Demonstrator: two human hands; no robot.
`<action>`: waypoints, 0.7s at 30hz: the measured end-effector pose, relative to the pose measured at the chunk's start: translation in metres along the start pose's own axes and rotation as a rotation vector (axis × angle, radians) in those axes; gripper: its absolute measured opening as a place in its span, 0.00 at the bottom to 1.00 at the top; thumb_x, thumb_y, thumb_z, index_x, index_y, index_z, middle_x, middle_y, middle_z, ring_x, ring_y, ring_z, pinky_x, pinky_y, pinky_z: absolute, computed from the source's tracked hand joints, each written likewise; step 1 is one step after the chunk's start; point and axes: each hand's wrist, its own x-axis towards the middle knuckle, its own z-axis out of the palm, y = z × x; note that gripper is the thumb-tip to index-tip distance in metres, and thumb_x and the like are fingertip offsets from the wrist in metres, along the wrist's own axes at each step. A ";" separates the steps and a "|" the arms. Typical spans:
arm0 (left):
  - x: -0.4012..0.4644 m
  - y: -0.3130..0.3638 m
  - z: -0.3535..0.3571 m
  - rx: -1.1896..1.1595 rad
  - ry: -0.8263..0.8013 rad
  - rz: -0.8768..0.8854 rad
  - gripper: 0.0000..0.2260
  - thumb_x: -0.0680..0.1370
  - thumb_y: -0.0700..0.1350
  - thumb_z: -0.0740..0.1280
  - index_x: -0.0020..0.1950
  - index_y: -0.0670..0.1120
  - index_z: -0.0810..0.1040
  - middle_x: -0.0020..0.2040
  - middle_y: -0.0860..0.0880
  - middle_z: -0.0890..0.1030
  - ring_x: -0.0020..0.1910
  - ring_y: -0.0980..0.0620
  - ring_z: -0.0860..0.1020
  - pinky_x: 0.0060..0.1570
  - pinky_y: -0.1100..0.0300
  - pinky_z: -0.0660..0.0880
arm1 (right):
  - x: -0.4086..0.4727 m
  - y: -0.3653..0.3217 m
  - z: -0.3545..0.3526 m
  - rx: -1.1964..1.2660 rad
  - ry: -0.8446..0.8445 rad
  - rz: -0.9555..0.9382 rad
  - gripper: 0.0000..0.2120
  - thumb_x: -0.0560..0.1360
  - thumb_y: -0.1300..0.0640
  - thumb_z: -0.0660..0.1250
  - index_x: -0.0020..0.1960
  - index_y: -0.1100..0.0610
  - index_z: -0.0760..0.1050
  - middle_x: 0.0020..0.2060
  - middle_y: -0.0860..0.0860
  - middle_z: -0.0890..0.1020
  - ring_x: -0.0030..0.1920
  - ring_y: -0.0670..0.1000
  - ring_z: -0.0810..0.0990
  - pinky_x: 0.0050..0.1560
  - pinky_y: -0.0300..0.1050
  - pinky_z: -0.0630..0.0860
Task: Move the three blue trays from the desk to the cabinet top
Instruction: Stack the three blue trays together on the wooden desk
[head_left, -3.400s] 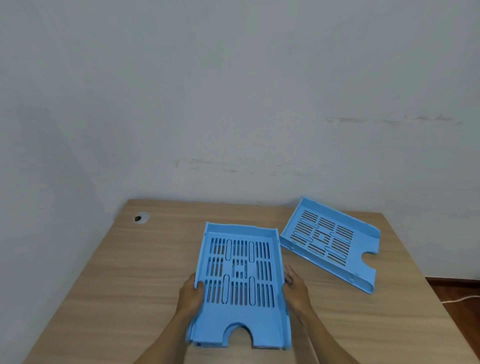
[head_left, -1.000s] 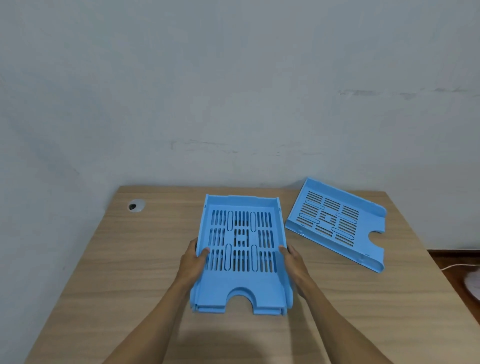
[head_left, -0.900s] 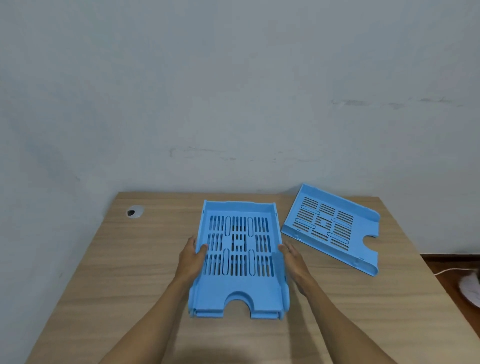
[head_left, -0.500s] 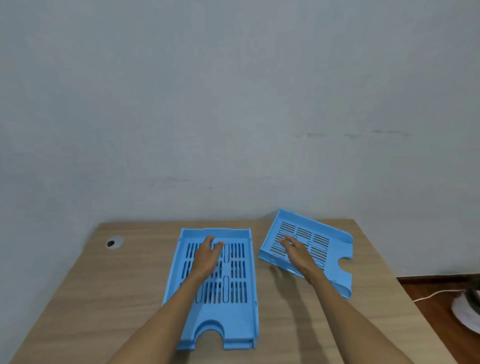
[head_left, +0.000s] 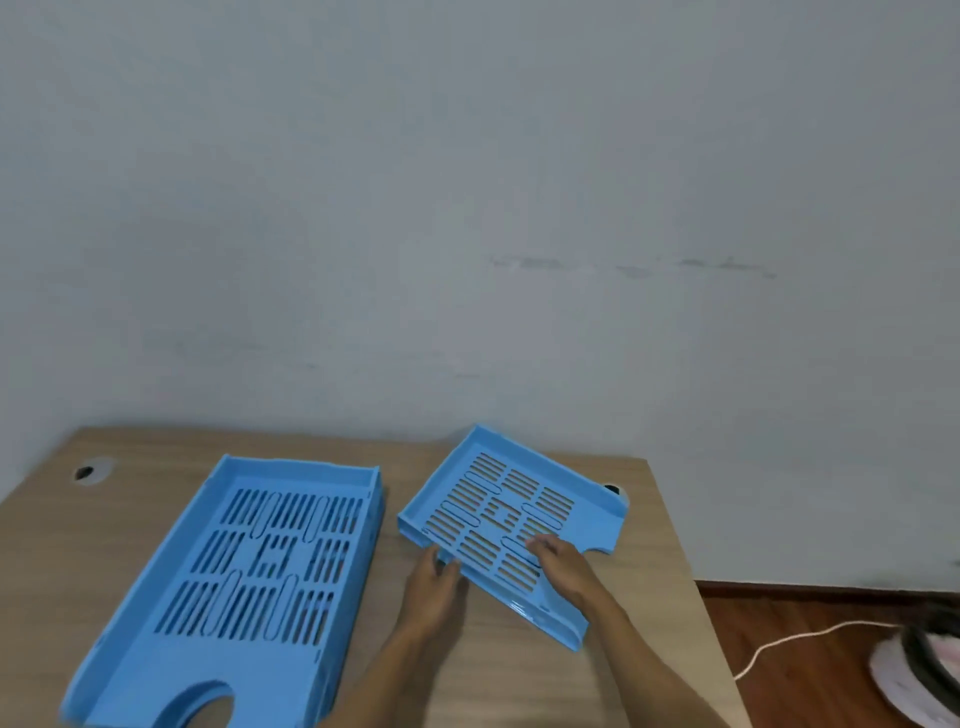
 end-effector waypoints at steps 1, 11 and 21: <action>-0.003 -0.003 0.011 -0.005 0.012 -0.008 0.11 0.81 0.36 0.63 0.61 0.46 0.74 0.54 0.50 0.79 0.46 0.60 0.76 0.35 0.82 0.69 | 0.004 0.012 0.003 -0.003 -0.032 0.023 0.22 0.77 0.43 0.59 0.66 0.53 0.76 0.65 0.50 0.77 0.64 0.52 0.76 0.67 0.47 0.69; -0.001 -0.034 0.089 -0.019 0.119 -0.180 0.14 0.79 0.36 0.61 0.65 0.42 0.69 0.58 0.41 0.81 0.48 0.48 0.76 0.47 0.61 0.69 | 0.013 0.061 0.030 0.152 -0.213 0.209 0.28 0.67 0.38 0.60 0.54 0.55 0.83 0.52 0.52 0.86 0.53 0.52 0.83 0.64 0.54 0.74; 0.018 -0.046 0.078 0.019 0.146 -0.135 0.17 0.78 0.32 0.55 0.67 0.41 0.65 0.52 0.44 0.80 0.43 0.49 0.79 0.40 0.61 0.74 | 0.014 0.040 -0.004 0.256 -0.199 0.104 0.18 0.81 0.50 0.58 0.68 0.54 0.73 0.63 0.50 0.78 0.67 0.51 0.75 0.69 0.51 0.67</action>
